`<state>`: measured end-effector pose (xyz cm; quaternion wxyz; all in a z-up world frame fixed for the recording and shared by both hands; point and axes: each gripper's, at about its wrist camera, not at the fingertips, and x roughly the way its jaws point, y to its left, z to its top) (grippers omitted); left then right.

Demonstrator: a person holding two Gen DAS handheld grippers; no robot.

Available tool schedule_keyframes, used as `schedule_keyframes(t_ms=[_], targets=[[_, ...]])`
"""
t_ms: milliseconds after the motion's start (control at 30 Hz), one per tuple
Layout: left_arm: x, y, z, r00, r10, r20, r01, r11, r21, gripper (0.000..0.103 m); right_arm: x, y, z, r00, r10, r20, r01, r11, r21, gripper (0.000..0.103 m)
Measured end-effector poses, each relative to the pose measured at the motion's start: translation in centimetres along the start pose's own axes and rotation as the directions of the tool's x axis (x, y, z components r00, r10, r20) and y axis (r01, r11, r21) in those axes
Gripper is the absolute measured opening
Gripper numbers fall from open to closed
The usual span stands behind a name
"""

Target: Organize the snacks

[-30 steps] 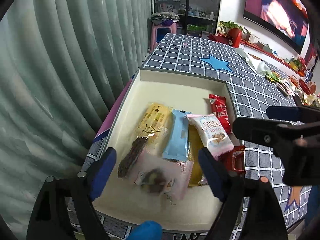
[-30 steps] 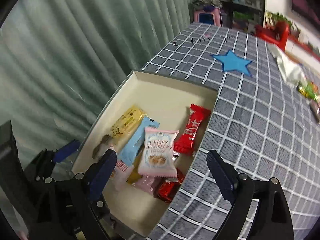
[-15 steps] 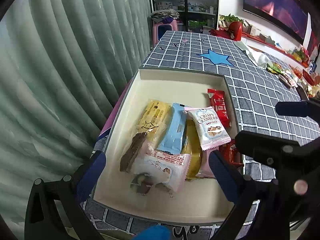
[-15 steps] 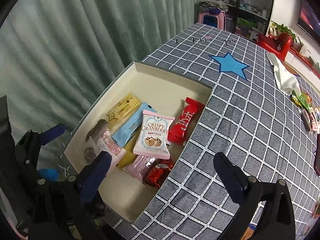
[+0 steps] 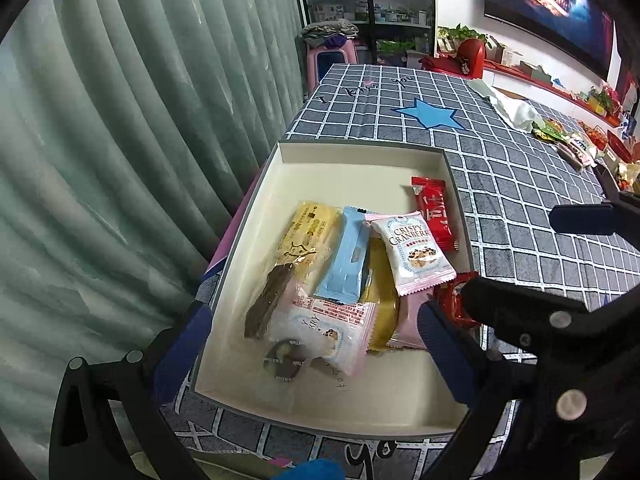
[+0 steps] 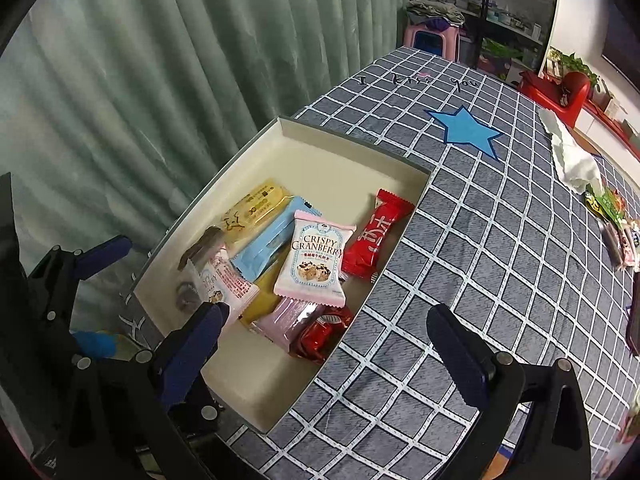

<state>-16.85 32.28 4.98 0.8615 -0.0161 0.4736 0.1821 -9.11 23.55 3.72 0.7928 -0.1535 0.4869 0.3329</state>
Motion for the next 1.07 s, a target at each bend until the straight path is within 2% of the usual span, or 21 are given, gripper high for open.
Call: schedule_keyframes(t_ms=[200, 300, 467, 600, 933, 1067], targets=[[-0.6, -0.5, -0.1, 1.000, -0.002, 0.001, 0.002, 1.000, 0.008, 0.103, -0.4, -0.4, -0.4, 1.000, 0.003, 0.003, -0.003, 1.000, 0.004, 0.103], [-0.7, -0.7, -0.1, 0.999, -0.026, -0.021, 0.026, 1.000, 0.007, 0.103, -0.7, -0.6, -0.5, 1.000, -0.001, 0.007, 0.001, 1.000, 0.011, 0.103], [0.0, -0.4, -0.1, 0.988, -0.083, -0.133, 0.081, 0.996, -0.021, 0.103, -1.1, -0.7, -0.7, 1.000, -0.020, 0.013, 0.020, 1.000, 0.001, 0.103], [0.4, 0.4, -0.3, 0.975, -0.102, -0.195, 0.094, 0.994, -0.052, 0.103, -1.4, -0.1, -0.8, 0.999, -0.050, 0.019, 0.051, 0.998, -0.037, 0.103], [0.4, 1.6, -0.9, 0.976, -0.074, -0.205, 0.062, 0.996, -0.064, 0.103, -0.7, 0.8, -0.5, 0.999, -0.035, 0.003, 0.035, 0.998, -0.059, 0.103], [-0.2, 1.4, -1.2, 0.983, -0.065, -0.170, 0.059, 0.998, -0.037, 0.103, -0.6, 0.9, -0.6, 1.000, -0.026, -0.003, 0.026, 0.998, -0.058, 0.103]])
